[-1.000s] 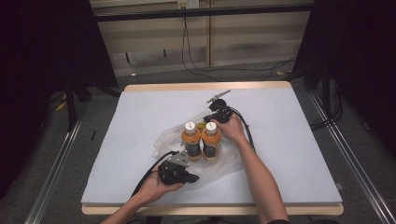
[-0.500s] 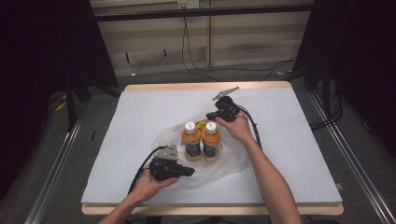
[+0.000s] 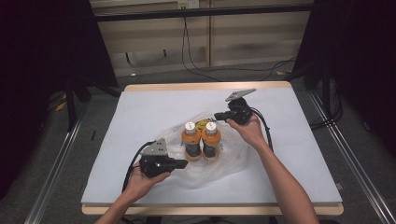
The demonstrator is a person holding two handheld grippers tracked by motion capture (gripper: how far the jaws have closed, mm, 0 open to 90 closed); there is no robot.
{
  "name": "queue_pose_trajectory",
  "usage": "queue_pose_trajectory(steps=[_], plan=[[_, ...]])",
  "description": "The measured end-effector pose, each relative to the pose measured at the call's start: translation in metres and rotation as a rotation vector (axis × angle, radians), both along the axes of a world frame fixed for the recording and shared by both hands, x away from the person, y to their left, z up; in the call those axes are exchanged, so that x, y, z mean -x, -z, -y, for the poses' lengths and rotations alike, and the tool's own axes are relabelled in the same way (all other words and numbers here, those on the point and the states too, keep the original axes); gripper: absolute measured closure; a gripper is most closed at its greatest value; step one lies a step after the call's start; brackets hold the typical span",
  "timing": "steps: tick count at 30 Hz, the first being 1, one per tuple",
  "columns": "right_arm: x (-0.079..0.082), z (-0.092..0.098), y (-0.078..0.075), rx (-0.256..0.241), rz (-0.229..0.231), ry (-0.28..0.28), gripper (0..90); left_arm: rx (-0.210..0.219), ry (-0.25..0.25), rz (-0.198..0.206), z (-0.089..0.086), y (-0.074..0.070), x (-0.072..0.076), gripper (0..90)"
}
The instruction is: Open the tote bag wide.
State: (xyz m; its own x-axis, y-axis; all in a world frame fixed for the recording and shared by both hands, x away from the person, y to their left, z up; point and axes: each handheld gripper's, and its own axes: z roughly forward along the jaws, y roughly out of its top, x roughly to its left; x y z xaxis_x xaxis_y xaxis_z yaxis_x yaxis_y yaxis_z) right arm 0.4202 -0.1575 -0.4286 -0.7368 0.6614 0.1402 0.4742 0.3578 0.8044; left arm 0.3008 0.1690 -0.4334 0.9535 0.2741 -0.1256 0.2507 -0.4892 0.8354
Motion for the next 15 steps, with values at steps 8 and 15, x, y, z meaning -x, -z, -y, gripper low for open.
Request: queue_pose_trajectory(steps=[8,15], plan=[[0.027,0.022,-0.003,-0.035,0.033,0.01,90.0,0.046,-0.069,0.03,-0.021,-0.006,-0.006,87.6],[0.05,0.039,-0.01,-0.071,0.066,0.009,90.0,0.086,-0.125,0.049,-0.033,-0.012,-0.01,70.4]])
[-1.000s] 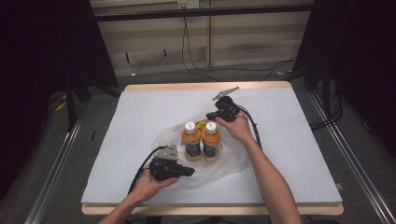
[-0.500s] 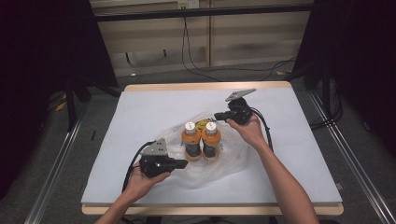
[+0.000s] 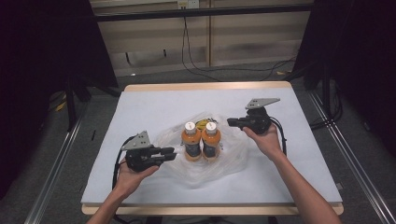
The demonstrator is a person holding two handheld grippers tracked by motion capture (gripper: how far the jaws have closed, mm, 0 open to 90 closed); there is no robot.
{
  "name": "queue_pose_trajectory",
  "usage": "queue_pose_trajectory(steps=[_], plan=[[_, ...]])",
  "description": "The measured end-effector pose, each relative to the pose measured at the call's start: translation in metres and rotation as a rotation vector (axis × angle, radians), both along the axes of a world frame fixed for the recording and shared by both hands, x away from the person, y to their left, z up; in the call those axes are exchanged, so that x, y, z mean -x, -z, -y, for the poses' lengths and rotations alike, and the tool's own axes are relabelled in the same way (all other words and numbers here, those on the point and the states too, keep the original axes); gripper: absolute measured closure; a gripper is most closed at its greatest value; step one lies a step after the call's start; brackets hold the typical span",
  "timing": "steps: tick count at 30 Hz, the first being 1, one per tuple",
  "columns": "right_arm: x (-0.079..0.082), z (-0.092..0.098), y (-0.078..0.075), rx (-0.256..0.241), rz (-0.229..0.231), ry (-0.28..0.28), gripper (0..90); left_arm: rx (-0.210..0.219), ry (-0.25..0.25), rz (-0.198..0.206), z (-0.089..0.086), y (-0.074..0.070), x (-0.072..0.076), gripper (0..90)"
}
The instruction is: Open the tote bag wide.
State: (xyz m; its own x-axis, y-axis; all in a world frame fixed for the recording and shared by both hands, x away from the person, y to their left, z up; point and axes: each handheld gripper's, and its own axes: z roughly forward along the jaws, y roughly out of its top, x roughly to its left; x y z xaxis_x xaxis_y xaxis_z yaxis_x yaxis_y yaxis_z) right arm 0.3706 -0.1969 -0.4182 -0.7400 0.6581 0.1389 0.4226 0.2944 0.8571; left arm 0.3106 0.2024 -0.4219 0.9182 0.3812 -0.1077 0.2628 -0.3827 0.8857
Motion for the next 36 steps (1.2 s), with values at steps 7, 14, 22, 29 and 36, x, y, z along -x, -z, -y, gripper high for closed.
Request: queue_pose_trajectory(steps=[7,14,22,29,36], plan=[[0.026,0.017,-0.005,-0.047,0.047,-0.006,73.6,0.019,-0.074,0.019,-0.007,-0.003,-0.002,39.7],[0.049,0.026,-0.003,-0.039,0.072,0.039,37.2,0.015,-0.121,0.028,-0.012,-0.004,0.0,21.1],[0.084,0.041,-0.009,-0.071,0.08,0.086,14.1,0.028,-0.196,0.017,-0.024,-0.003,0.004,10.1],[0.11,0.059,-0.008,-0.071,0.076,0.133,7.3,-0.003,-0.247,0.021,-0.036,-0.002,0.016,5.9],[0.135,0.078,0.0,-0.078,0.076,0.205,6.4,-0.072,-0.288,0.016,-0.054,0.007,0.033,5.1]])
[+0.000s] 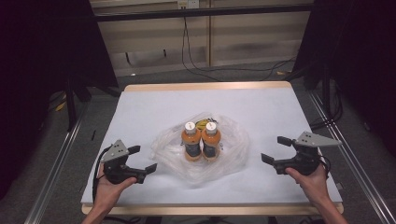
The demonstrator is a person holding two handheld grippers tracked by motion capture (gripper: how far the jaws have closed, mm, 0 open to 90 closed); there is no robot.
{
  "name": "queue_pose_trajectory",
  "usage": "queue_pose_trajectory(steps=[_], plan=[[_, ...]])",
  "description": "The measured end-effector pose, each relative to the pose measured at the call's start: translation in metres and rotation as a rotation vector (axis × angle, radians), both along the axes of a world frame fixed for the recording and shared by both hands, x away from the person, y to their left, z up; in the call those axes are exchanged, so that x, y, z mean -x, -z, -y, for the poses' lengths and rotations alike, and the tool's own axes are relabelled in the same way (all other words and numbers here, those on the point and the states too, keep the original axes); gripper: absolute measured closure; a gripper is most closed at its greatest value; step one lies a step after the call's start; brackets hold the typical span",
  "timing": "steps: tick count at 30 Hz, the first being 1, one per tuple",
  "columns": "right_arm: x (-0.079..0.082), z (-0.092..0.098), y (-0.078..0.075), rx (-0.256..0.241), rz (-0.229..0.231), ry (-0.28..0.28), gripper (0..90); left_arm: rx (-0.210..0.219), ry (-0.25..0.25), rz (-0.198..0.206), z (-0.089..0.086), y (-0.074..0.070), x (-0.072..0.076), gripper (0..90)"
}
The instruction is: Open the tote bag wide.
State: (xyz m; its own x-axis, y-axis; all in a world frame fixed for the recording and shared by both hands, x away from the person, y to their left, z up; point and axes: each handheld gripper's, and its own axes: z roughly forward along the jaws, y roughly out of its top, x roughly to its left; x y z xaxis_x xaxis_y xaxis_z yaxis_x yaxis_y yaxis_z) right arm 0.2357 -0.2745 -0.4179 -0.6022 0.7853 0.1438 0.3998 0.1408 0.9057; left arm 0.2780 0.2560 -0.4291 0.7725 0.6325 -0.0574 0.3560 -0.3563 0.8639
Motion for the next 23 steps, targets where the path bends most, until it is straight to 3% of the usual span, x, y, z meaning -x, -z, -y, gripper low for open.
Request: queue_pose_trajectory(steps=[3,6,8,10,12,15,18,20,21,23], plan=[[0.007,0.008,0.005,-0.011,-0.011,0.029,6.5,0.005,-0.028,-0.009,-0.008,0.005,0.006,3.9],[0.014,0.011,0.01,0.007,-0.027,0.046,6.8,0.002,-0.003,-0.023,-0.014,0.009,0.01,3.7],[0.021,0.014,0.012,0.005,-0.01,0.066,7.1,0.001,-0.022,-0.001,-0.018,0.01,0.013,3.8],[0.028,0.016,0.015,0.01,-0.015,0.064,7.1,0.039,-0.02,0.001,-0.023,0.012,0.016,3.5],[0.034,0.019,0.018,0.013,-0.006,0.077,6.9,0.047,-0.036,0.016,-0.027,0.014,0.02,2.9],[0.039,0.023,0.018,0.014,0.001,0.092,6.7,0.051,-0.039,0.008,-0.032,0.015,0.024,3.1],[0.046,0.03,0.021,0.043,-0.007,0.134,6.6,0.029,-0.044,0.028,-0.035,0.014,0.027,2.9],[0.05,0.033,0.022,0.045,-0.012,0.145,6.5,0.024,-0.032,0.021,-0.036,0.017,0.026,2.9],[0.052,0.036,0.022,0.049,-0.005,0.154,6.6,0.002,-0.033,0.018,-0.035,0.019,0.026,3.0],[0.052,0.039,0.022,0.024,0.008,0.182,6.4,-0.019,-0.035,0.02,-0.033,0.021,0.023,2.9]])
